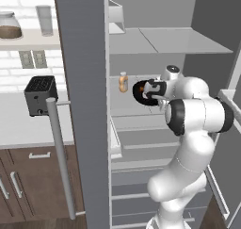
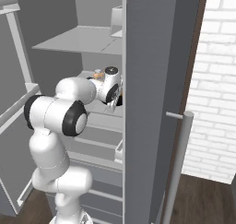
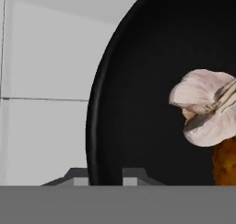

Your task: Pick the chicken drumstick and garlic from their plates and place them in the bowl. Then put the bowl in the fridge.

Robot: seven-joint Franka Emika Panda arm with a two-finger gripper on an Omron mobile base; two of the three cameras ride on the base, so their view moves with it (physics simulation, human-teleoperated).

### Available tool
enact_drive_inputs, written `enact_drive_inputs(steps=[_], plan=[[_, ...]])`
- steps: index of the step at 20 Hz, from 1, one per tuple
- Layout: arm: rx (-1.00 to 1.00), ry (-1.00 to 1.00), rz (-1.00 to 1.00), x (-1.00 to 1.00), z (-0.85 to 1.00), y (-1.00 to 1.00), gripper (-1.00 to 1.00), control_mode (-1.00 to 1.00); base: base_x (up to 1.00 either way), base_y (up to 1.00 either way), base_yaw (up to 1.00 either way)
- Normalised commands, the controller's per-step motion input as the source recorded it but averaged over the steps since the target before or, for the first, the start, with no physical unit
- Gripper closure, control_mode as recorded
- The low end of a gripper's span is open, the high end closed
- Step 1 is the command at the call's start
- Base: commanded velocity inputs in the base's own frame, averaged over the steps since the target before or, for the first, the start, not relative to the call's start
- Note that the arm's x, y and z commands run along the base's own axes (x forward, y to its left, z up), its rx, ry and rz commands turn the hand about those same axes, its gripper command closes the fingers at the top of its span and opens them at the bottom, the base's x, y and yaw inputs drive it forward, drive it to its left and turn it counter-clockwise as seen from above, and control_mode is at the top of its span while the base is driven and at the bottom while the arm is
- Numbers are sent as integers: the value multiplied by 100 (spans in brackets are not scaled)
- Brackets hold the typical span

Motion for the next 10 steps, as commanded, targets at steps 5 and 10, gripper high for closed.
enact_drive_inputs(steps=[5, 10], plan=[[0, 8, 0, 16, -35, -5, 100, -100, 0, 0, 0], [0, 1, 0, 0, -31, 0, -100, -100, 0, 0, 0]])
